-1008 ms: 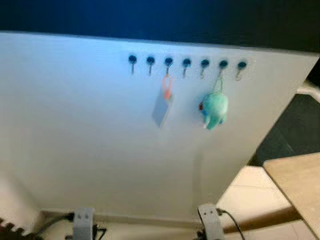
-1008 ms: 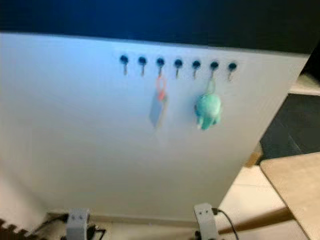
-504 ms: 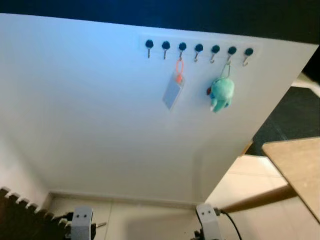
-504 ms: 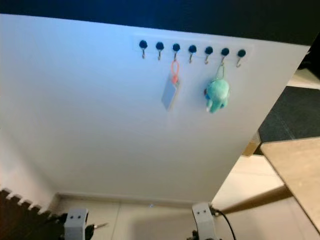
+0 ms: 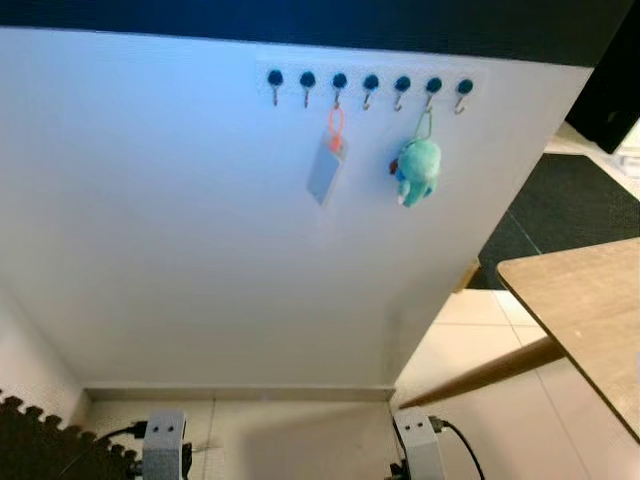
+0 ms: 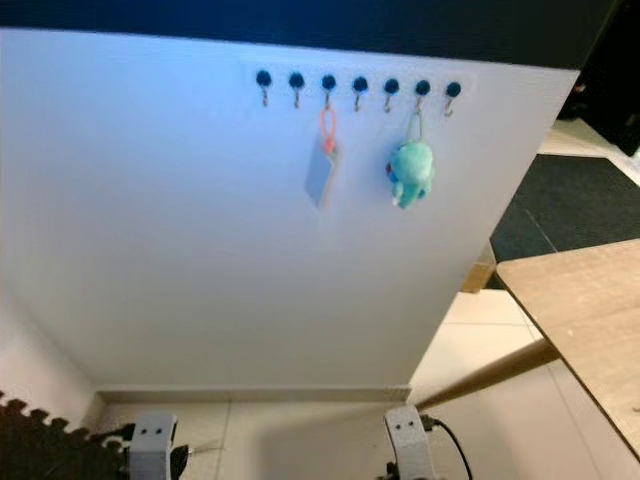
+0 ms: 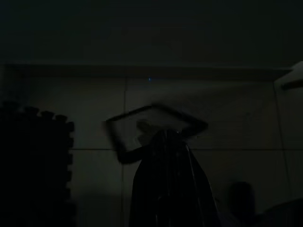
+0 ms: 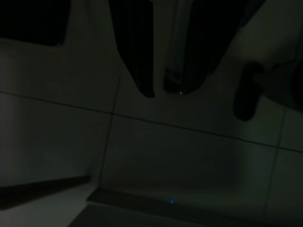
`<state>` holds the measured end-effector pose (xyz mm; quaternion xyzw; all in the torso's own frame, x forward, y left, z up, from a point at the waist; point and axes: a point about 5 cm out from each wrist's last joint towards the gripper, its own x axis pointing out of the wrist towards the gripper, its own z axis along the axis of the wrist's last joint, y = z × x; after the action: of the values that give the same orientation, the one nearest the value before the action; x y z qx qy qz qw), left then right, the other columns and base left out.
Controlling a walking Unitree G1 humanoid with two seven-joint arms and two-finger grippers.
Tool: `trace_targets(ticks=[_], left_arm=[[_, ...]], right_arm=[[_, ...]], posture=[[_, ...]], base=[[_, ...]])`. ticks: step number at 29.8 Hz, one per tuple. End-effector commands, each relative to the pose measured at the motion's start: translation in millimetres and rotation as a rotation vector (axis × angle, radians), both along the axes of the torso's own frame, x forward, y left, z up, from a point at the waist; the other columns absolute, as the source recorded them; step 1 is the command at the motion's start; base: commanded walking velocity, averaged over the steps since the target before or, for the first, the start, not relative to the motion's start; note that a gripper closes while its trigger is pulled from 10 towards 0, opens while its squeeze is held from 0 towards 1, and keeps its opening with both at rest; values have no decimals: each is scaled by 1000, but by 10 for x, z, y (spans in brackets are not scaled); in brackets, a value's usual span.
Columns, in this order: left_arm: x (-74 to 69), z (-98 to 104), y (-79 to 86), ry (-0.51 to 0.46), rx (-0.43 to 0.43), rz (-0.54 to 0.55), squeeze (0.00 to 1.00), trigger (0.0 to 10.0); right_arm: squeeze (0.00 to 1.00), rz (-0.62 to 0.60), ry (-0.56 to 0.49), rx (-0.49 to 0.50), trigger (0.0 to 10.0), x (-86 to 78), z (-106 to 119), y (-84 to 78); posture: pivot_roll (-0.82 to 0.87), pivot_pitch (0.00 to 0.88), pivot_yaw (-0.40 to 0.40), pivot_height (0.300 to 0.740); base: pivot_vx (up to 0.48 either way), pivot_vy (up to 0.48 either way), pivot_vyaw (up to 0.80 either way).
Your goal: Hang keys on a hook
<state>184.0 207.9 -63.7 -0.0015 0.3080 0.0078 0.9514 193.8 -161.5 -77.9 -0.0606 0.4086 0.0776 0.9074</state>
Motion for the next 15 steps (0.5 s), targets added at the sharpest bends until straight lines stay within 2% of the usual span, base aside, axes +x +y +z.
trace_targets(ticks=[1, 15], left_arm=[[-68, -42, 3, 32, 9, 4, 0, 10000], [-45, -10, 81, 10, 55, 54, 0, 10000]], right_arm=[[0, -19, 11, -5, 10000, -25, -11, -53], [0, -12, -13, -3, 10000, 46, 27, -47]], posture=[[95, 59, -48, 740], [94, 60, -53, 740]], base=[[0, 0, 0], [0, 0, 0]])
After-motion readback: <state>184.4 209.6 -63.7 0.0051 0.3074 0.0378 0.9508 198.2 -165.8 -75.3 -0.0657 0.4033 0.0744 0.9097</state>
